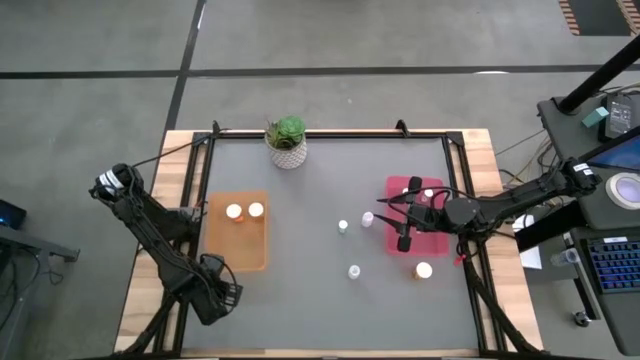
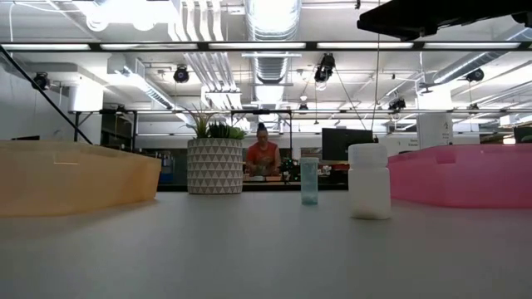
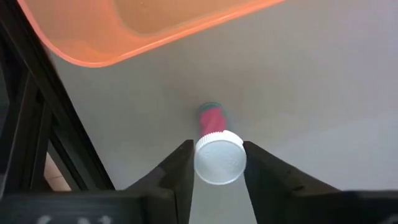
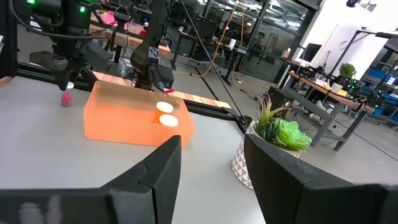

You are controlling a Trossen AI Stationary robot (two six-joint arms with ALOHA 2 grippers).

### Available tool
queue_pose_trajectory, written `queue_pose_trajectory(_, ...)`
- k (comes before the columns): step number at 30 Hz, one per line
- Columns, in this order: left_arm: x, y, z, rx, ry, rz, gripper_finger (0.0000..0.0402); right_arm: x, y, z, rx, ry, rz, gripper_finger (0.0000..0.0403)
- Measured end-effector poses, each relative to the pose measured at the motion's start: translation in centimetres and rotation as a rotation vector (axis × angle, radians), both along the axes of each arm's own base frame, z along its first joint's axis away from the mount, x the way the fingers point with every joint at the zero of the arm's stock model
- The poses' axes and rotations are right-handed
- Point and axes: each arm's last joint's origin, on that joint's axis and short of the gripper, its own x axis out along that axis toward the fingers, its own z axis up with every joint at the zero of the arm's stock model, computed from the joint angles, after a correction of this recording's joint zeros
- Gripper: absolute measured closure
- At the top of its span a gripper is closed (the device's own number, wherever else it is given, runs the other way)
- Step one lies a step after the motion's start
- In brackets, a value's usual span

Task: Pick and place medicine bottles into bin by pill shape (circle, oval)
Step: Put the blue capsule bottle into the orange bin

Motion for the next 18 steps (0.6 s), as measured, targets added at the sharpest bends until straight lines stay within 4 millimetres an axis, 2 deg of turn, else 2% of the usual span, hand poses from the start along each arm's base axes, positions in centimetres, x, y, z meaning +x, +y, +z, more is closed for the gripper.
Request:
queue_pose_trajectory(5,-0.1,0.0,0.4,-0.016,-0.006,-0.009,0.0302,0.0,0.0,0.0,0.000,0.001,0.000,0.0234)
queue_pose_trajectory(9,0.2,0.1,1.8,-0.102,-0.023,-0.067,0.0297,0.0,0.0,0.0,0.000,0.001,0.000,0.0234)
queue_pose_trajectory(13,1.7,-0.3,3.9,-0.179,-0.151,-0.151,0.0296,0.0,0.0,0.0,-0.001,0.002,-0.001,0.0234)
queue_pose_trajectory(18,4.5,0.6,6.0,-0.142,-0.332,-0.235,0.0295,0.0,0.0,0.0,-0.001,0.003,-0.001,0.0234)
